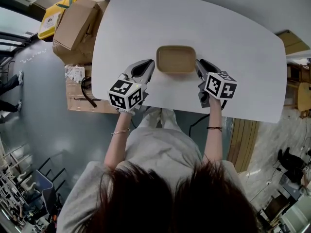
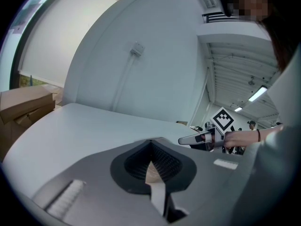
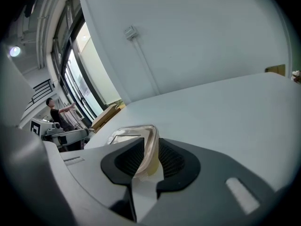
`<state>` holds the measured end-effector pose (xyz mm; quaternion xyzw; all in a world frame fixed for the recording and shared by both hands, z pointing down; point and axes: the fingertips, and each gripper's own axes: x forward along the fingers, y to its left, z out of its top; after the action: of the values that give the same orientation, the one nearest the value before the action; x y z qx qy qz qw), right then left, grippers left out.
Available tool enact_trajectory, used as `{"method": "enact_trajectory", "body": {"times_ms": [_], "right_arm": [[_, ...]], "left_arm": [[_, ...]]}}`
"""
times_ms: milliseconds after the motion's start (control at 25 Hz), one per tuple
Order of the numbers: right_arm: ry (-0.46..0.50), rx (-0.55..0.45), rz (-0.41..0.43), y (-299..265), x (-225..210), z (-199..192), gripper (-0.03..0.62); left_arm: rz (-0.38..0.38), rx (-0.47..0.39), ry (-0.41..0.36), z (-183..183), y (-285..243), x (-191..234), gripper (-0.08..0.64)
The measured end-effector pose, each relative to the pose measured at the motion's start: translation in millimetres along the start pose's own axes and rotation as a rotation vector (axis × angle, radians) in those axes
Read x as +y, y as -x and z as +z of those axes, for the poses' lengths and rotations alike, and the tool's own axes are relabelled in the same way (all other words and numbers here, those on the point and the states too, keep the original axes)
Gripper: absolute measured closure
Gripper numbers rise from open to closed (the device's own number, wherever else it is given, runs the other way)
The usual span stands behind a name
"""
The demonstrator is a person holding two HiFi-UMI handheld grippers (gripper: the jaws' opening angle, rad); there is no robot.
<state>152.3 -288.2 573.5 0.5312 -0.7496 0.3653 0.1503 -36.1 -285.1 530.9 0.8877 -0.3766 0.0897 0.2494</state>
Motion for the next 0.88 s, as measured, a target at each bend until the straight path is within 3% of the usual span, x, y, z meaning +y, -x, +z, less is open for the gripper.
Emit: {"method": "enact_trajectory", "body": {"times_ms": [400, 880], "right_arm": [[-0.031, 0.030, 0.002, -9.9, -4.4, -8.0, 0.483], [-0.069, 0.040, -0.013, -13.9, -5.7, -7.5, 0.532]], "left_arm": [[0.019, 0.011, 0.011, -7.1, 1.8, 1.9, 0.569], [0.038, 0.012, 0.022, -11.4, 6.5, 4.7, 0.569]]}}
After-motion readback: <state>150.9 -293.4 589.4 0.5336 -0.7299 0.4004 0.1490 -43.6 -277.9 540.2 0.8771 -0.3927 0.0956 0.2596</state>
